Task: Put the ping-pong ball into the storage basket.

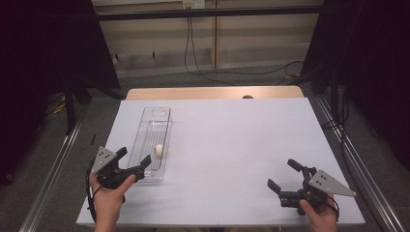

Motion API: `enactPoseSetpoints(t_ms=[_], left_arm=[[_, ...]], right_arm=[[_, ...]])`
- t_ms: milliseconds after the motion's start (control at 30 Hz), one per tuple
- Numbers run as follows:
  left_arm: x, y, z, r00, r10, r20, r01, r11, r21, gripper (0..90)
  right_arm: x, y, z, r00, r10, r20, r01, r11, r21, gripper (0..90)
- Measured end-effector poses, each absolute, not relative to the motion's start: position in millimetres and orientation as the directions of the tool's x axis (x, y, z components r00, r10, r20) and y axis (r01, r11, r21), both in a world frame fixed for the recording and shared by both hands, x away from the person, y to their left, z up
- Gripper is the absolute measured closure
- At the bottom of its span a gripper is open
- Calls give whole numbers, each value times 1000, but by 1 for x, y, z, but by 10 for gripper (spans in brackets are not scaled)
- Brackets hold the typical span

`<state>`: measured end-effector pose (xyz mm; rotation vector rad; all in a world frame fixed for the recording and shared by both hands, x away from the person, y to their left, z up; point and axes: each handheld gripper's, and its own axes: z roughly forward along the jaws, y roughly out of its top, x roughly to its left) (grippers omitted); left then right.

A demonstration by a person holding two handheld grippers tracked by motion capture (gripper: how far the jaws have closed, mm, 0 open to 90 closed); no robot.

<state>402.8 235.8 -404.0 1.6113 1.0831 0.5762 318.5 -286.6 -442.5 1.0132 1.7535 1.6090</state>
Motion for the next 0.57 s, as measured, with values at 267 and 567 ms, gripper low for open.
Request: enactPoseSetpoints(t_ms=[267,567], left_arm=[[395,235,-411,469,873,-136,334,-33,942,43],[391,235,-418,487,862,-140,317,-25,948,37]], right_arm=[[319,-286,-443,-569,817,94,160,-2,987,5],[320,-285,-443,-568,818,91,161,2,987,5]])
